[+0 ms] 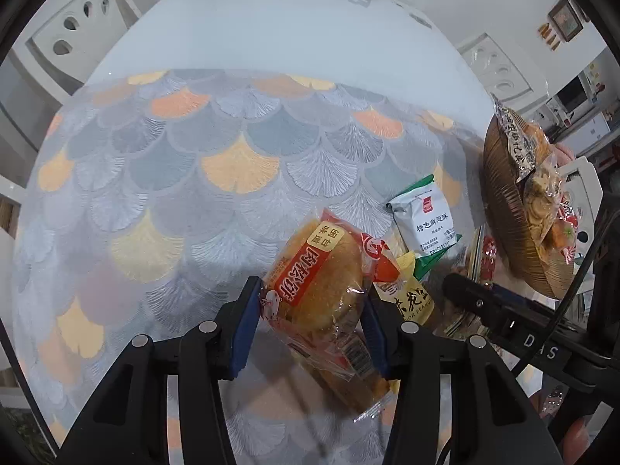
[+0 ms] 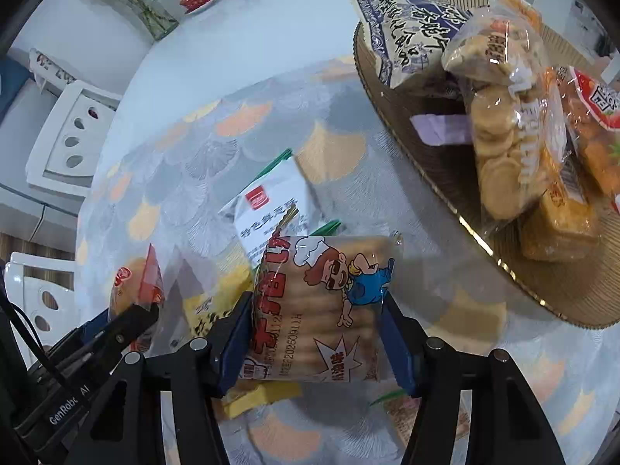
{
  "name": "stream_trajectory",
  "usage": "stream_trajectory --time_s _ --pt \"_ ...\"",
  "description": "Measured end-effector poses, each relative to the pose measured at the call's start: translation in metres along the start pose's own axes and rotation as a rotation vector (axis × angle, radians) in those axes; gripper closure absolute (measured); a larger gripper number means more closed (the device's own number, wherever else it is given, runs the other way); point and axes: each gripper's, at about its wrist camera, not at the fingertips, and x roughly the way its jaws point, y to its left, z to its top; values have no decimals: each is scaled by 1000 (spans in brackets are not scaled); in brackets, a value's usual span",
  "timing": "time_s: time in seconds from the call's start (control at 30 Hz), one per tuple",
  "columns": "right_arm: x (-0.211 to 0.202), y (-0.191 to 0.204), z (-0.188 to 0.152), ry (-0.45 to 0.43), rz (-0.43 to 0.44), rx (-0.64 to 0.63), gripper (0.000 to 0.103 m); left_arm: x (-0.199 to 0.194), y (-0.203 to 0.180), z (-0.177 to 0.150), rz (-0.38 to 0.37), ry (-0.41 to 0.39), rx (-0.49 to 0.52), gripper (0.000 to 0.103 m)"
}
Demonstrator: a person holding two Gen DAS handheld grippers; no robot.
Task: Organize snacks
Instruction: 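Grasp the bread bun pack with the left tool while the right tool grasps the cartoon biscuit-stick pack, then carry both packs over the amber plate and open both tools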
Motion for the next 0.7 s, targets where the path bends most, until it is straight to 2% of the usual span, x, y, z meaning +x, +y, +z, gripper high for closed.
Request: stream_trajectory --time_s 0.4,0.7 --pt "-24 6 -21 -4 37 -53 44 -34 -10 -7 45 -79 3 58" --pt "-79 20 -37 -74 108 -153 44 -74 -34 -11 65 -171 40 58"
